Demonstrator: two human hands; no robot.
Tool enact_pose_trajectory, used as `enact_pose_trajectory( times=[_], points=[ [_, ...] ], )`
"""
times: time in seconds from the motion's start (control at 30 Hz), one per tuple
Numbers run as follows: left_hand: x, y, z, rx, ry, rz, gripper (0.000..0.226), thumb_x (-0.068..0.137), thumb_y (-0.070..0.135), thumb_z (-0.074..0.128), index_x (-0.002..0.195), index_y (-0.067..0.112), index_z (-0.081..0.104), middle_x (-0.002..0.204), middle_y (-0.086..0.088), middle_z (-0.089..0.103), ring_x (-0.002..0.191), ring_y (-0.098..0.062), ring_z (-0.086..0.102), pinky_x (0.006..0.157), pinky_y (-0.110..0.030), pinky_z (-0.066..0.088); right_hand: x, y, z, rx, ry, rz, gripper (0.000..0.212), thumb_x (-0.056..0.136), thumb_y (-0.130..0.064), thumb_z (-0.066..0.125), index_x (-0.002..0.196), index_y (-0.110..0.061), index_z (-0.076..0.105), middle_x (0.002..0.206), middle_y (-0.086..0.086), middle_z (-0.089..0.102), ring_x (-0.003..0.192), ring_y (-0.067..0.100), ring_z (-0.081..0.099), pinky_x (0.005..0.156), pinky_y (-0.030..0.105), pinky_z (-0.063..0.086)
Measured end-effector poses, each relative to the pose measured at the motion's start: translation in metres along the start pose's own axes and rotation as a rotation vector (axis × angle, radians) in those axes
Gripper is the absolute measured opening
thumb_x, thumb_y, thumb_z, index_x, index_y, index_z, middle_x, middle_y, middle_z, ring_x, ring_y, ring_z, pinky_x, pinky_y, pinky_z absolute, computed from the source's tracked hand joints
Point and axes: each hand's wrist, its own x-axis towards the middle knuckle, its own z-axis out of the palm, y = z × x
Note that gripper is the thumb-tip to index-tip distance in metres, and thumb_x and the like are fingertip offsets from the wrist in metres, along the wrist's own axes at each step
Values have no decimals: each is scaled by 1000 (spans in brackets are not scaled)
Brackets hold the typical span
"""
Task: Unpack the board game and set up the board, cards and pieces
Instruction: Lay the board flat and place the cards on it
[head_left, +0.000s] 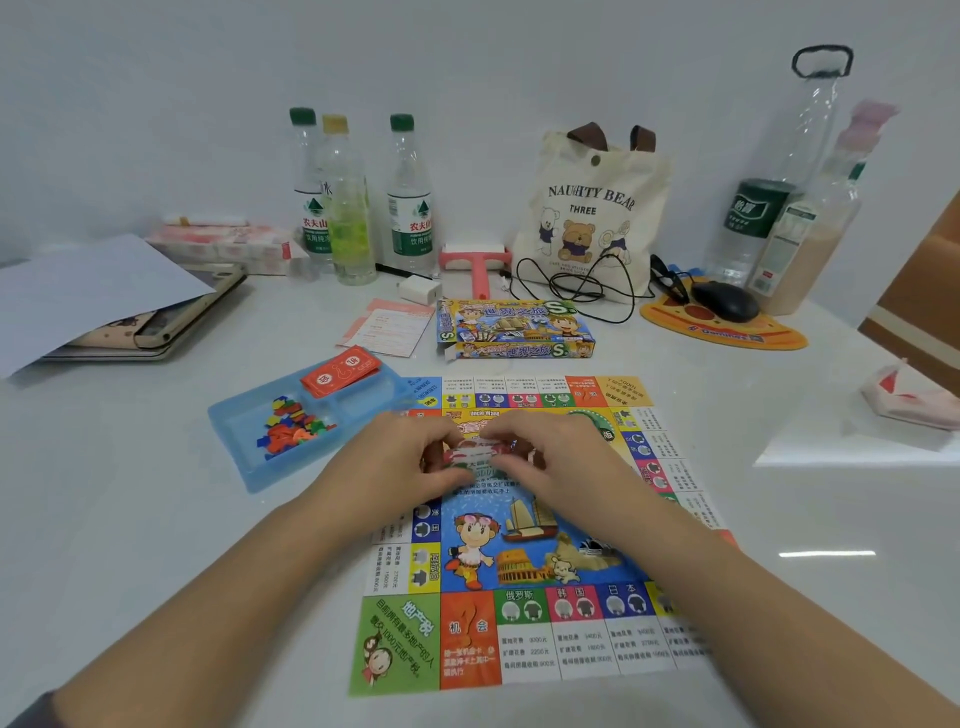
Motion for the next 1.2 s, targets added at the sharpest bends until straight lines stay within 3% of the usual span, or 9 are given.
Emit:
enact_pose_trajectory(
  times=[0.13, 0.27, 0.37, 0.47, 0.63, 0.83, 1.0, 1.2],
  points=[
    [1, 1, 0, 3, 4, 0, 24, 79, 47, 68, 96, 31, 63, 75, 14, 58, 69, -2, 55, 57, -22, 42, -1, -1, 1, 40, -1, 11, 15, 92, -25, 62, 104, -23, 53, 90, -13, 63, 74, 3, 56, 65, 14, 45],
    [1, -1, 2, -5, 33, 35, 21, 79, 44, 70, 91, 28, 64, 68, 16, 55, 67, -1, 53, 53, -16, 37, -1, -2, 2, -2, -15, -42, 9, 92, -27, 61, 94, -20, 56, 82, -8, 60, 70, 5, 52, 61, 17, 41],
    [1, -2, 3, -22, 43, 38, 18, 80, 43, 70, 90, 28, 65, 67, 15, 55, 75, 0, 54, 55, -15, 39, -1, -1, 3, 33, 13, -25, 12, 92, -28, 62, 100, -22, 55, 82, -10, 59, 70, 5, 52, 62, 17, 42],
    [2, -2, 3, 0, 46, 33, 17, 81, 42, 69, 89, 27, 65, 69, 15, 56, 68, -3, 54, 55, -16, 38, 0, -1, 3, 28, 29, -29, 21, 92, -27, 62, 112, -23, 56, 91, -15, 60, 76, 4, 56, 66, 15, 45],
    [2, 0, 2, 41, 29, 31, 20, 81, 46, 66, 91, 30, 63, 70, 18, 53, 68, -1, 52, 54, -18, 38, 1, 1, 4, -98, 82, -138, 25, 91, -22, 63, 115, -15, 67, 104, -3, 71, 92, 11, 64, 81, 16, 44],
    [3, -2, 3, 57, 24, 13, 18, 83, 47, 65, 89, 30, 63, 72, 19, 54, 70, 2, 52, 56, -18, 37, 4, 1, 6, -174, 79, -225, 25, 89, -20, 57, 109, -11, 70, 94, 3, 73, 81, 21, 68, 67, 32, 58],
    [3, -3, 4, 59, 32, 7, 21, 82, 47, 65, 94, 30, 65, 73, 20, 53, 71, 3, 50, 56, -18, 36, 7, 1, 11, -262, 73, -268, 20, 90, -14, 57, 104, -7, 70, 87, 8, 71, 75, 28, 67, 56, 41, 57],
    [2, -2, 2, 60, 51, 9, 19, 84, 44, 65, 93, 27, 65, 72, 16, 56, 68, 1, 52, 58, -19, 42, 7, 3, 12, -265, 61, -268, 19, 88, -10, 62, 105, -7, 68, 88, 9, 69, 74, 29, 66, 56, 41, 56]
  ],
)
